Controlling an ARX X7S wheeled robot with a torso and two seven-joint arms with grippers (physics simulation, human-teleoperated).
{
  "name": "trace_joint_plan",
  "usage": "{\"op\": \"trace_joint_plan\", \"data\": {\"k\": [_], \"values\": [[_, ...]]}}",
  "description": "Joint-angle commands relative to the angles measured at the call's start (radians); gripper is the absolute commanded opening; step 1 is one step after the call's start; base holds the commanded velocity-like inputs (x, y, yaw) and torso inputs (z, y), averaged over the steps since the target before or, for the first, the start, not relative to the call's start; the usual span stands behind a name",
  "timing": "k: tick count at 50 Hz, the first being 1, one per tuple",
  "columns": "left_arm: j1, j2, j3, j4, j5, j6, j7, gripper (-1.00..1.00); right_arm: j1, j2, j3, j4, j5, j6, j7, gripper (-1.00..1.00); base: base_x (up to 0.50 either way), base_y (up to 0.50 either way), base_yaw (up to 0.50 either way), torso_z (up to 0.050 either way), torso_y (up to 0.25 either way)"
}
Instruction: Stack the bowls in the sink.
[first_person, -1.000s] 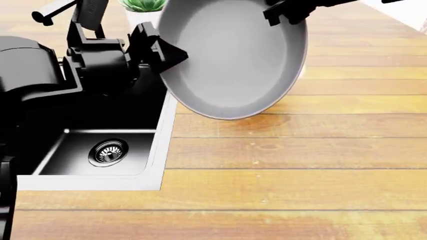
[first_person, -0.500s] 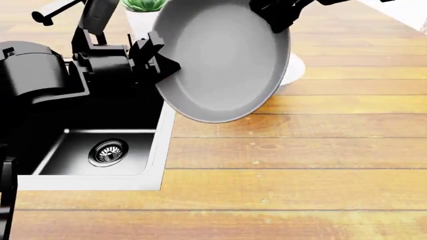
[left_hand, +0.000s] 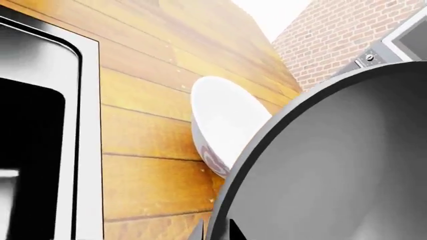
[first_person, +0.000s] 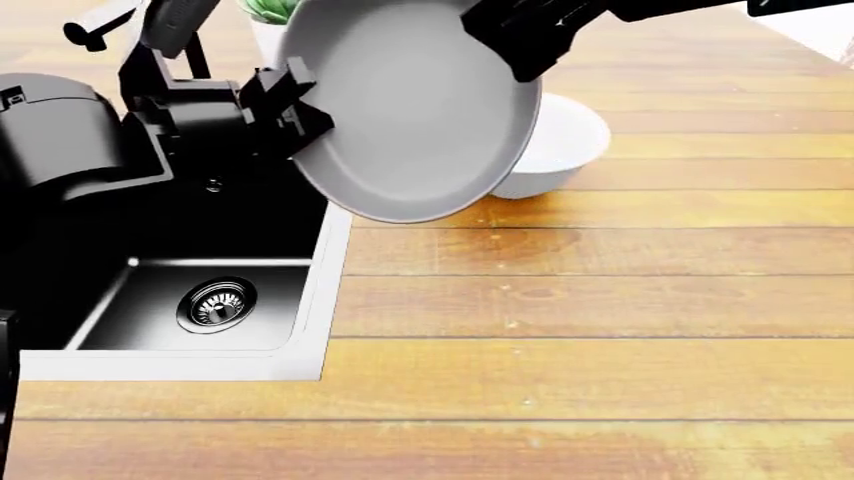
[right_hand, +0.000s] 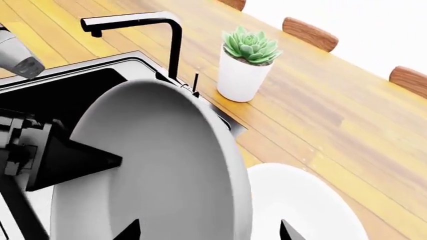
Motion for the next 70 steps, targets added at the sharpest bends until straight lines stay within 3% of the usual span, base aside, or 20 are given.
{"op": "trace_joint_plan", "data": {"k": [1,9,27,33,39,57,70], "values": [[-0.005,-0.031,-0.005,0.043,0.013,0.031,-0.075,-1.0,-0.007,0.006,0.024,-0.01,0.018,-0.012,0.014,1.0,0.0,0.0,0.0,0.0,0.0],[-0.007,-0.075,0.01,0.119,0.05,0.016,-0.114,-1.0,0.001,0.017,0.037,0.003,0.005,-0.038,0.02,1.0,0.0,0.0,0.0,0.0,0.0],[-0.032,-0.172,0.081,0.141,-0.009,0.013,-0.493,-1.0,-0.015,0.03,0.066,0.037,0.006,-0.082,0.028,1.0,0.0,0.0,0.0,0.0,0.001],[0.006,-0.214,0.074,0.171,-0.095,0.082,-0.687,-1.0,-0.029,0.035,0.081,0.052,0.011,-0.102,0.031,1.0,0.0,0.0,0.0,0.0,0.0],[0.075,-0.228,0.044,0.174,-0.104,0.187,-0.75,-1.0,-0.042,0.042,0.092,0.06,0.015,-0.117,0.037,1.0,0.0,0.0,0.0,0.0,0.0],[0.206,-0.22,0.02,0.02,0.017,0.364,-0.633,-1.0,-0.051,0.057,0.104,0.064,0.02,-0.123,0.056,1.0,0.0,0.0,0.0,0.0,0.001],[0.19,-0.158,0.07,-0.219,0.136,0.425,-0.48,-1.0,-0.05,0.063,0.11,0.061,0.024,-0.121,0.07,1.0,0.0,0.0,0.0,0.0,0.0]]}}
